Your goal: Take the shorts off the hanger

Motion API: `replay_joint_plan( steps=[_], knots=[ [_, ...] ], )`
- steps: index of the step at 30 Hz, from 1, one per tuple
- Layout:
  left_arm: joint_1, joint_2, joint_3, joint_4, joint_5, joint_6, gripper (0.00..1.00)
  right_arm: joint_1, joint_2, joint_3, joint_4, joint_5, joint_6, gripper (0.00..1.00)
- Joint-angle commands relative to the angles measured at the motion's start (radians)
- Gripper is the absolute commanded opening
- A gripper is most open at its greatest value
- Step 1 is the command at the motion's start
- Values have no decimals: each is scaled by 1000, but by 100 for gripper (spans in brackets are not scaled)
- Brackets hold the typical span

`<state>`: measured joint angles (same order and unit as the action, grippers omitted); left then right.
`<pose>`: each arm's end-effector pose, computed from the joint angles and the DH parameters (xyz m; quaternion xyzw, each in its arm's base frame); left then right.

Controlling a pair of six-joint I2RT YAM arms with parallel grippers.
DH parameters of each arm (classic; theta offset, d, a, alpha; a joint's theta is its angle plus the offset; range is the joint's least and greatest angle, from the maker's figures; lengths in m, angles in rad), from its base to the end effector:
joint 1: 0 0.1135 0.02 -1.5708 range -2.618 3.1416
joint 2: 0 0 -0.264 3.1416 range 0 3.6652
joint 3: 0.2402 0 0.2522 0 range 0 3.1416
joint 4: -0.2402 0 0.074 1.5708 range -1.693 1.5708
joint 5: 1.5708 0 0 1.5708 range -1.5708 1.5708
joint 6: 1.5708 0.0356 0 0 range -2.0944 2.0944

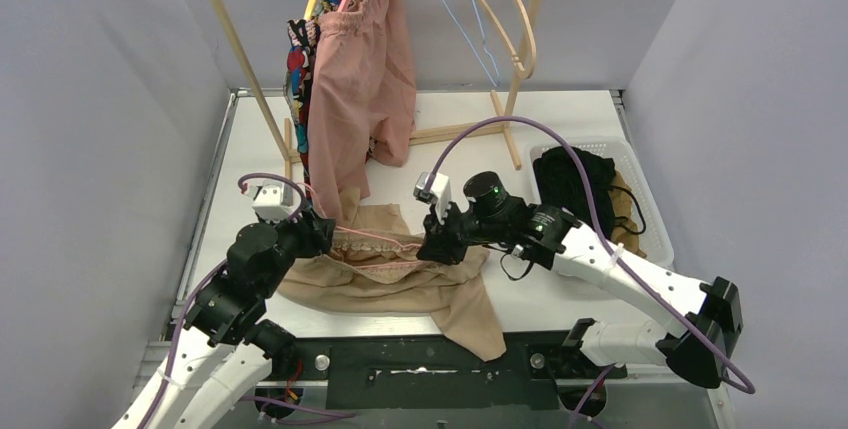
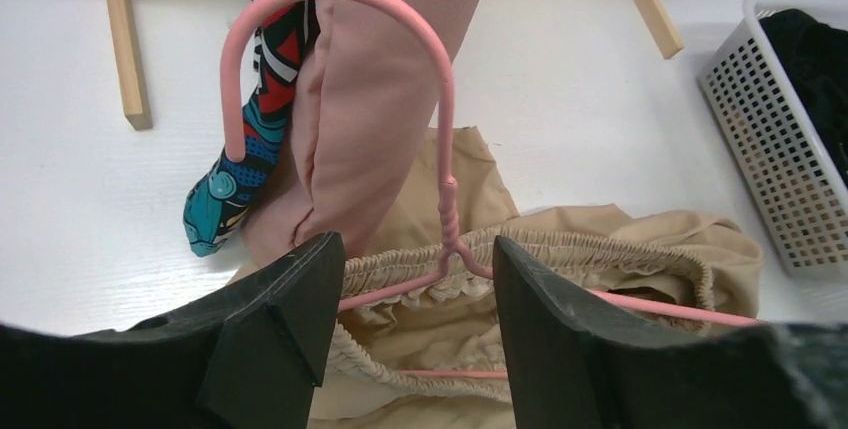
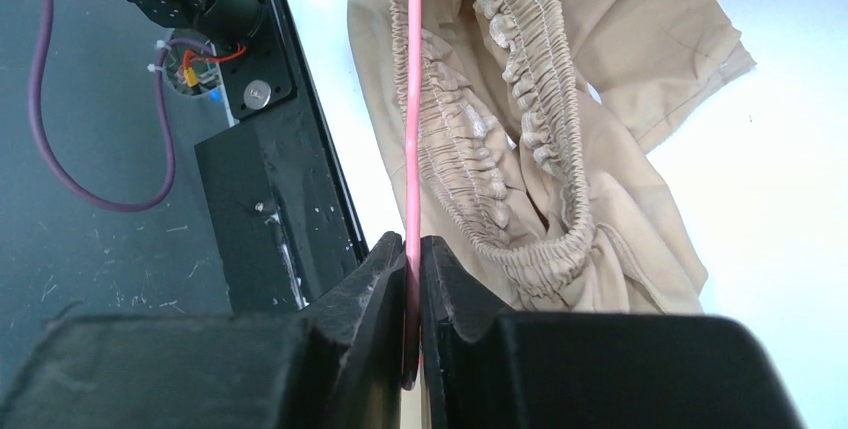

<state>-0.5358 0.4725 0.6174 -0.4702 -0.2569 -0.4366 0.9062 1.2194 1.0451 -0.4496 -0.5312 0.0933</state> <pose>0.1090 -0.0542 0.2937 -0.0347 0.8083 -0.1783 0.5601 0.1497 0.2203 0.3168 -0.4495 0.7415 0.4159 0.2742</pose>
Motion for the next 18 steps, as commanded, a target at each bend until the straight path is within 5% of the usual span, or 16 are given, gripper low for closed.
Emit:
replay_joint_plan(
  steps=[1, 18],
  knots=[
    [-2, -14, 19, 35, 30, 15, 59, -20, -66, -21, 69, 12, 28, 0],
    [-1, -86, 30, 37, 64, 21, 72, -57, -217, -131, 107, 33, 98, 0]
  ],
)
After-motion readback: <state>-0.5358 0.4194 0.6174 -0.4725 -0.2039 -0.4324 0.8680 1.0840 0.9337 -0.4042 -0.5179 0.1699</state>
